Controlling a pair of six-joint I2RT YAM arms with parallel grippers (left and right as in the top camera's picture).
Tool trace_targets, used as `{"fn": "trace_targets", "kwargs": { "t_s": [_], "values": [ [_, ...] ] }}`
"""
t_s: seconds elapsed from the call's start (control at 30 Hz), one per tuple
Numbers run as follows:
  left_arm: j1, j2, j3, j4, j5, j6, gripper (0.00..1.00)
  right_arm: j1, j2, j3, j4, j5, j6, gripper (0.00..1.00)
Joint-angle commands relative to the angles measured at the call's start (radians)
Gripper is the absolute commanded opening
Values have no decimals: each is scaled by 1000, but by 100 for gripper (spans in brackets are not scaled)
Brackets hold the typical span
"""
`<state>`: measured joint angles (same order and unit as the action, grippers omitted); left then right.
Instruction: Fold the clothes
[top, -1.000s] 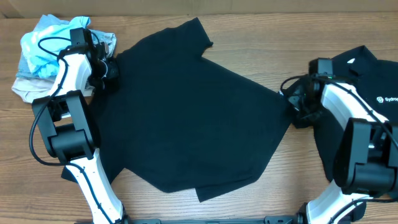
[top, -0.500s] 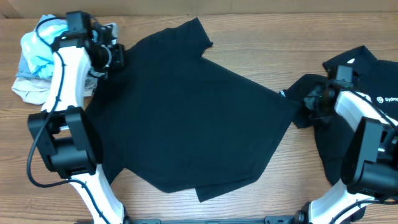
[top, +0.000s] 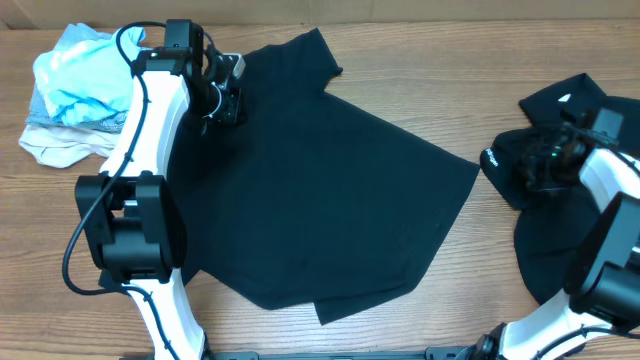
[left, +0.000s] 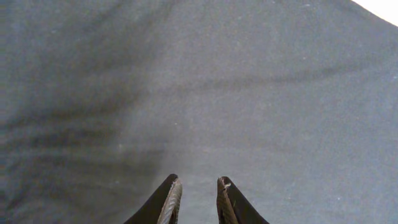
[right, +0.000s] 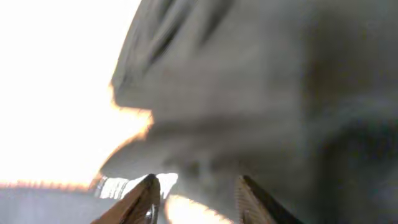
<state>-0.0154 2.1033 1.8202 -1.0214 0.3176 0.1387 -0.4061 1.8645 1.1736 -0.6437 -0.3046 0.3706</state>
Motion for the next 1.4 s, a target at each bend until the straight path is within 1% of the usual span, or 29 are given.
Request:
{"fn": "trace_targets", "kwargs": {
  "t_s": [0.0,0.07,0.17,0.23,0.3,0.4,0.47,0.6,0.77,0.9,1.0,1.03,1.1,1.17,1.23,1.33,1.37],
  "values": [
    [2,-7,10,-6,-21,14,24,60,-56,23,-57,-74,-66,48],
    [0,-7,10,-15,-21,14,24,98,-52,11,-90,-71,-65,48],
    [0,-7,10,-26,-21,14,24,156,-52,-27,-81,-37,-54,38],
    [0,-7,10,-28,-21,14,25,195,-52,-63,-51,31,2,24],
    [0,-7,10,-29,-21,14,25,225,-52,-101,-2,48,31,11],
    [0,-7,10,-34,-21,14,24,270,-51,-153,104,4,22,4],
    [0,-7,10,-37,-21,14,25,296,-51,-174,161,4,24,4],
    [0,-7,10,-38,-21,14,26,329,-35,-210,257,49,142,4],
    [0,-7,10,-47,-21,14,28,331,76,-210,360,161,260,4],
    [0,-7,10,-45,-21,14,29,320,208,-206,565,181,263,4],
    [0,-7,10,-48,-21,3,34,313,280,-169,693,196,262,4],
    [0,-7,10,-49,-21,-2,35,312,291,-150,719,203,261,4],
    [0,-7,10,-51,-20,-8,39,312,292,-105,767,219,246,4],
    [0,-7,10,-50,-20,-8,42,311,292,-31,775,212,220,4],
    [0,-7,10,-50,-20,-14,44,311,292,63,730,197,198,4],
    [0,-7,10,-55,-18,-16,48,311,286,228,544,149,197,4],
    [0,-7,10,-56,-18,-16,49,311,283,277,473,124,193,6]
  ]
}}
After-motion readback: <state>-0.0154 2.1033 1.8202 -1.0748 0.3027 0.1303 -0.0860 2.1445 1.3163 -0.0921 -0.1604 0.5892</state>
